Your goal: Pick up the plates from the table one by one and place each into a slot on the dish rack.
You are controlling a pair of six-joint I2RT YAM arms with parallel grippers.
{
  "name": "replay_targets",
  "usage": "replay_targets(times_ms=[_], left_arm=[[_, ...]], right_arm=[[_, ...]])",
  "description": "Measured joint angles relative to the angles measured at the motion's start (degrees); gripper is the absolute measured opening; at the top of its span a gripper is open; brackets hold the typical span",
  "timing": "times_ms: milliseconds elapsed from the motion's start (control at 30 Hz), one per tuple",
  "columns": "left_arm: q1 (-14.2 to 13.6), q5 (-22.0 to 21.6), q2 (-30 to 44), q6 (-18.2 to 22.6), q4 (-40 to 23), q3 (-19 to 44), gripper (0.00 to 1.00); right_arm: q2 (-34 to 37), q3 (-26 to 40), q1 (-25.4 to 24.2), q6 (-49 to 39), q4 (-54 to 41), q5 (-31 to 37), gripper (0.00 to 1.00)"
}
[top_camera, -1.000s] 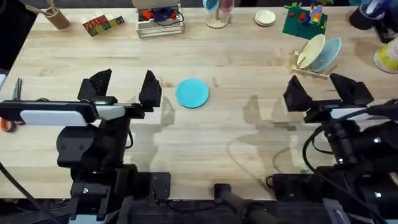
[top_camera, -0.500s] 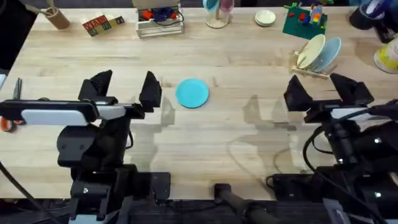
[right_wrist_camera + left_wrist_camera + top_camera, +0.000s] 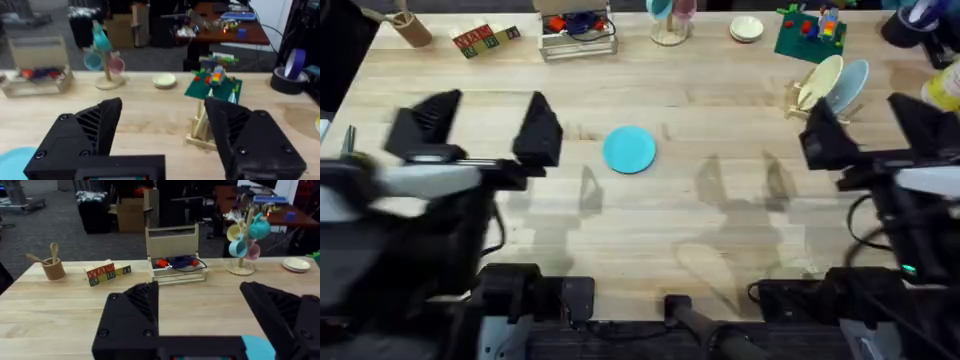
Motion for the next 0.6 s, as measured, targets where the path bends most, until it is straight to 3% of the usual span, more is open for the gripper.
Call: replay_targets(times_ms=[167,367,467,500,600], left_arm=[[0.0,0.0,7.4,0.0,-11.2,15.2,0.992],[0.0,0.0,21.2,-0.2,-25.5,35.4,0.993],[0.0,0.0,28.8,-0.7,-33.9,45.9,0.993],[0.0,0.3,35.7,-0.9,-41.7,54.7,0.993],[0.0,1.1,42.6,-1.3,-49.8,63.1,0.993]], right_arm=[[0.6,9.8,0.0,1.6,-10.7,-0.9,0.992],[6.4,22.2,0.0,1.8,-22.2,-1.1,0.992],[11.1,28.3,0.0,0.7,-27.9,-1.1,0.992],[16.4,33.8,0.0,-1.0,-32.6,-1.1,0.991],[23.1,39.9,0.0,-2.5,-37.6,-1.2,0.992]])
